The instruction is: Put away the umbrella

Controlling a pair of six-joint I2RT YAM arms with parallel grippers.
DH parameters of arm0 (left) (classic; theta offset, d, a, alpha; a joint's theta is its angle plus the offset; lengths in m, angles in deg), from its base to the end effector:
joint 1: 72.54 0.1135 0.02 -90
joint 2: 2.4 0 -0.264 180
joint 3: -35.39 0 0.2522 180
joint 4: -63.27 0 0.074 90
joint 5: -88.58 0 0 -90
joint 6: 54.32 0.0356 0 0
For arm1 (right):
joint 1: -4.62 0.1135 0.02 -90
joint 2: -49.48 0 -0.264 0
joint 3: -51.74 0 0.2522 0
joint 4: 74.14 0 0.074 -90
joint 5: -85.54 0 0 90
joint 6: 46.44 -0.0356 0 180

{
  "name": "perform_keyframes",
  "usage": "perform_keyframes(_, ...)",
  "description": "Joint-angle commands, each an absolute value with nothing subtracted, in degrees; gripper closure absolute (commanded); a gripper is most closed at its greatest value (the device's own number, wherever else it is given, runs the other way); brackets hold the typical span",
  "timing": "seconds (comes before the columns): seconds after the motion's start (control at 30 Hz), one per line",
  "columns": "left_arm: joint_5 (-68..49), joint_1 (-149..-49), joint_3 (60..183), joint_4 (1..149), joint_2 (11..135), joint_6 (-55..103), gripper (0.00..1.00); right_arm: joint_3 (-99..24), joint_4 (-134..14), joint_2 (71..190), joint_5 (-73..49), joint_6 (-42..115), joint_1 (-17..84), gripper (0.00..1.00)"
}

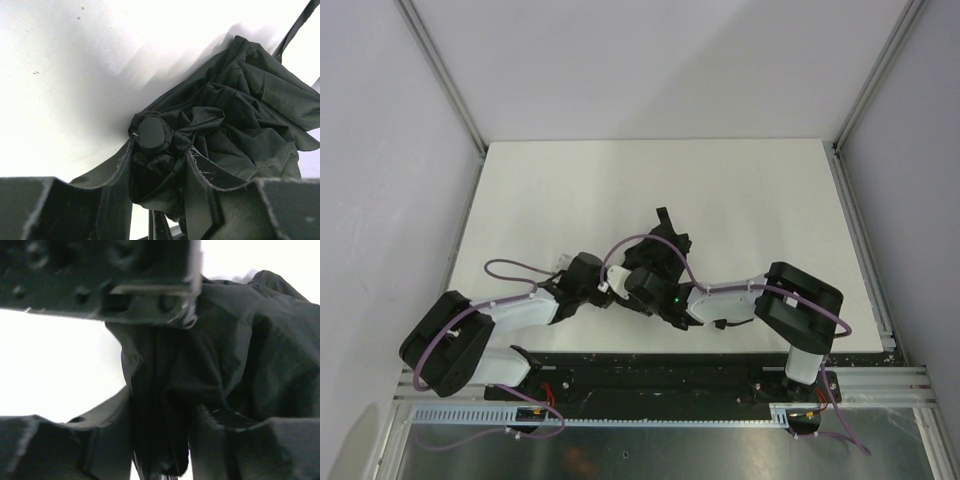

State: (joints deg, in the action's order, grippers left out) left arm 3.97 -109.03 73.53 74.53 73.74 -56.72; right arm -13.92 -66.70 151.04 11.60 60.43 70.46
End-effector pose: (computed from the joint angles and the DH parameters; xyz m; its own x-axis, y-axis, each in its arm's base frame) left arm 0.1844 -0.1323 0.1316 -0.5168 -0.8550 -0.0438 -0.6313 0.4151 -0.6550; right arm 0.1546 0.3207 0.1500 -0.0383 -0.7667 -0.6409 -0.8418 0.3703 -0.3928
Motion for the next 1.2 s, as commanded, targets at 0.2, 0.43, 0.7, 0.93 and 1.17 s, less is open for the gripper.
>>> perform_keyframes(0.2,4.38,-108.67,73.57,82.59,71.23,-55.53,1.00,-16.03,-59.11,160.51,-10.49,47.66,62.83,0.85)
perform_keyframes(0.43,10.45,-107.87,72.65,82.31,64.55,-50.44,0.37,-12.99,-61.57,164.98,-24.17,39.04,61.50,1.00)
perform_keyframes(0.7,9.98,-100.42,68.54,81.18,49.62,-42.87,0.01,-12.60,-65.95,170.34,-36.15,32.02,57.64,1.00)
perform_keyframes(0.93,3.76,-94.41,58.61,81.42,32.91,-44.95,0.01,-12.71,-67.86,171.24,-42.62,26.78,54.20,1.00)
perform_keyframes(1.17,0.26,-94.46,56.63,81.82,33.94,-49.58,0.01,-14.41,-72.41,175.20,-49.12,17.96,50.32,1.00)
